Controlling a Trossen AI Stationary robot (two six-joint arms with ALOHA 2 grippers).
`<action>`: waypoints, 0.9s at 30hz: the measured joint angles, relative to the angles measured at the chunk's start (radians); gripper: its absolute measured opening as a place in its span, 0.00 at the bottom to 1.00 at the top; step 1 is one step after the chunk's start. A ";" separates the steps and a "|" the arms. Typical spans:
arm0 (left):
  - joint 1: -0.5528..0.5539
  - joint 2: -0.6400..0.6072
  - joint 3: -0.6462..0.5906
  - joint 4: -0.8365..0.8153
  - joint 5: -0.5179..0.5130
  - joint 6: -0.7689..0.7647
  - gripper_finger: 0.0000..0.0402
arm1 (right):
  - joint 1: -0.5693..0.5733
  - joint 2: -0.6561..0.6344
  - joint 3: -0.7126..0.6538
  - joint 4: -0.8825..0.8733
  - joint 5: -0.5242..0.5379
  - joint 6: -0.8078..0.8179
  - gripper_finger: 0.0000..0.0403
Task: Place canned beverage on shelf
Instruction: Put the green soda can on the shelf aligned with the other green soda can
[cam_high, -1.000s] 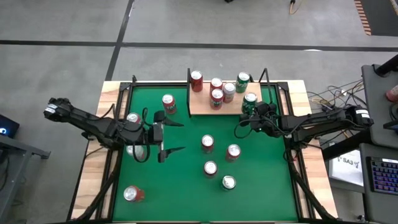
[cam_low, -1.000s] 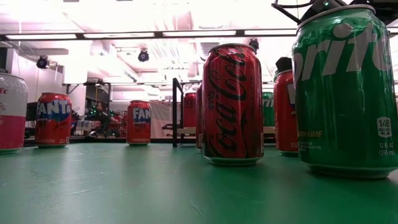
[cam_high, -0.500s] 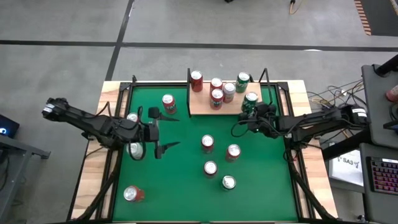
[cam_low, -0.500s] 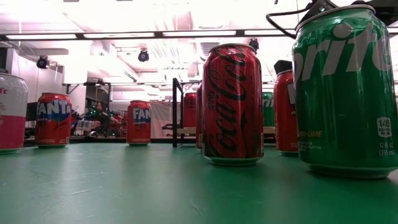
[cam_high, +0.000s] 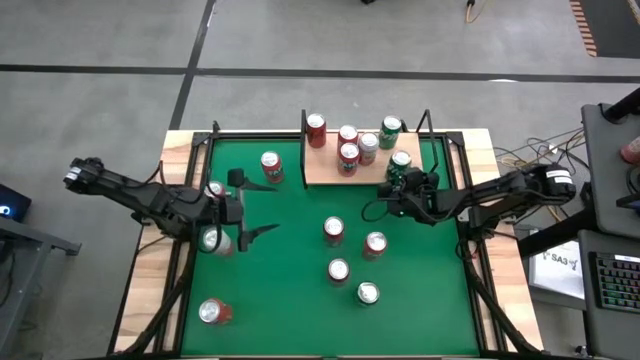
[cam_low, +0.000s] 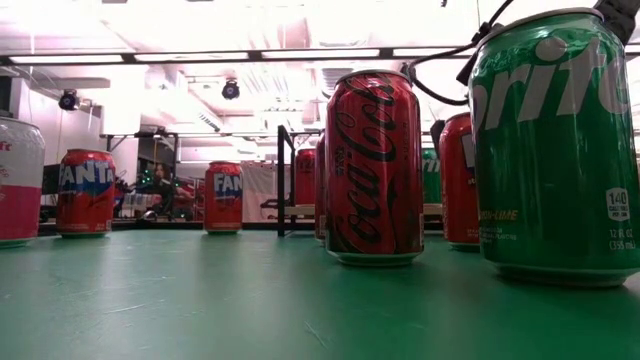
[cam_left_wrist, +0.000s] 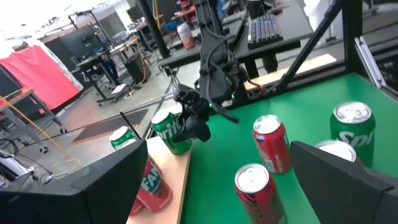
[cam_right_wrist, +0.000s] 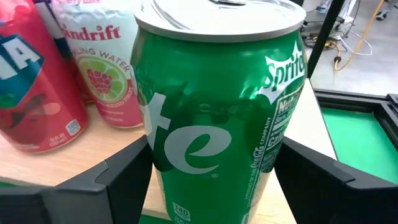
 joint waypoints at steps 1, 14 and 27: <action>0.000 -0.005 -0.001 0.004 0.000 0.000 0.93 | -0.004 0.003 0.000 0.002 0.003 0.002 0.71; 0.000 -0.029 -0.002 0.002 0.000 0.016 0.93 | -0.054 0.027 0.000 0.060 0.003 -0.010 0.75; 0.000 -0.028 -0.002 -0.006 0.000 0.019 0.93 | -0.056 0.027 0.000 0.068 -0.015 -0.023 0.86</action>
